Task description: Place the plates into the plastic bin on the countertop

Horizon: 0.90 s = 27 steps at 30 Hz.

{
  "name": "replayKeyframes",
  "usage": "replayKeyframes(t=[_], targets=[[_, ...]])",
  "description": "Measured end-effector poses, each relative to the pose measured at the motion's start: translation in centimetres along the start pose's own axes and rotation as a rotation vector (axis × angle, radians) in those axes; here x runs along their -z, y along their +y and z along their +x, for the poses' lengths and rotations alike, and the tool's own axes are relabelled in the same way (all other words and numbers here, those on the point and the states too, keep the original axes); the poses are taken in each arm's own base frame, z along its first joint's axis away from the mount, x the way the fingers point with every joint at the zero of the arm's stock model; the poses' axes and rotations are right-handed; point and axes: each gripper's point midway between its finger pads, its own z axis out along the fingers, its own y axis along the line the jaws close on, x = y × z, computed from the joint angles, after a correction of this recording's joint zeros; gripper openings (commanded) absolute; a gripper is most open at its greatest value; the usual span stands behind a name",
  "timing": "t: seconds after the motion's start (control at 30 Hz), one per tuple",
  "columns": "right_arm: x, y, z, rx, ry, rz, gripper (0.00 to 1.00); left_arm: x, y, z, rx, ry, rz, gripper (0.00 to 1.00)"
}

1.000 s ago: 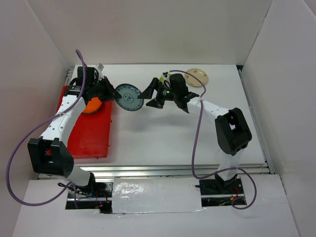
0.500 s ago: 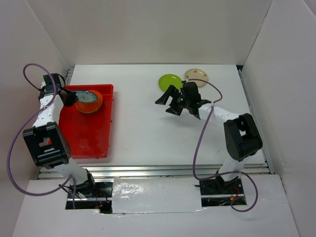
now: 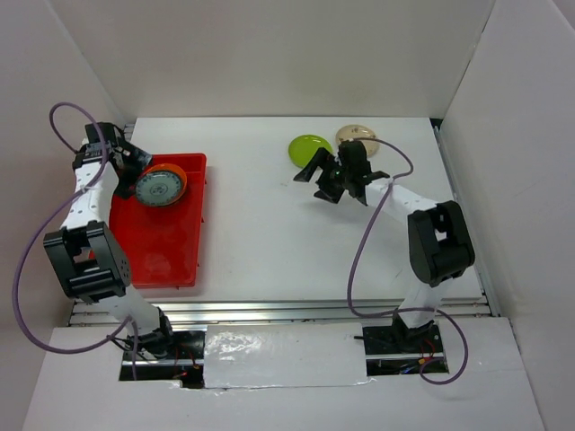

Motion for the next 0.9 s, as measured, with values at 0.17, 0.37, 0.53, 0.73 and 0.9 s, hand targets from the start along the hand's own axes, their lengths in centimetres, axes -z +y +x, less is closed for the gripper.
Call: replayKeyframes(t=[0.17, 0.37, 0.53, 0.73, 0.9], targets=[[-2.6, -2.3, -5.9, -0.07, -0.105, 0.113, 1.0, 4.5, -3.5, 0.5, -0.117, -0.022, 0.073, 0.99], [-4.9, -9.5, -9.7, -0.219, -0.151, 0.313, 1.0, 2.9, -3.2, 1.6, -0.18, 0.053, 0.006, 0.99], [-7.5, -11.2, -13.2, -0.275, -0.169, 0.359, 0.98, 5.9, -3.6, 4.2, -0.316, 0.068, 0.034, 0.99], [-10.7, -10.9, -16.2, -0.302, -0.175, 0.338, 0.64, 13.9, -2.4, 5.6, -0.424, -0.029, 0.185, 0.99], [-12.5, -11.1, -16.9, -0.332, -0.151, 0.324, 0.32, 16.8, -1.4, 5.5, -0.451, -0.09, 0.245, 0.99]])
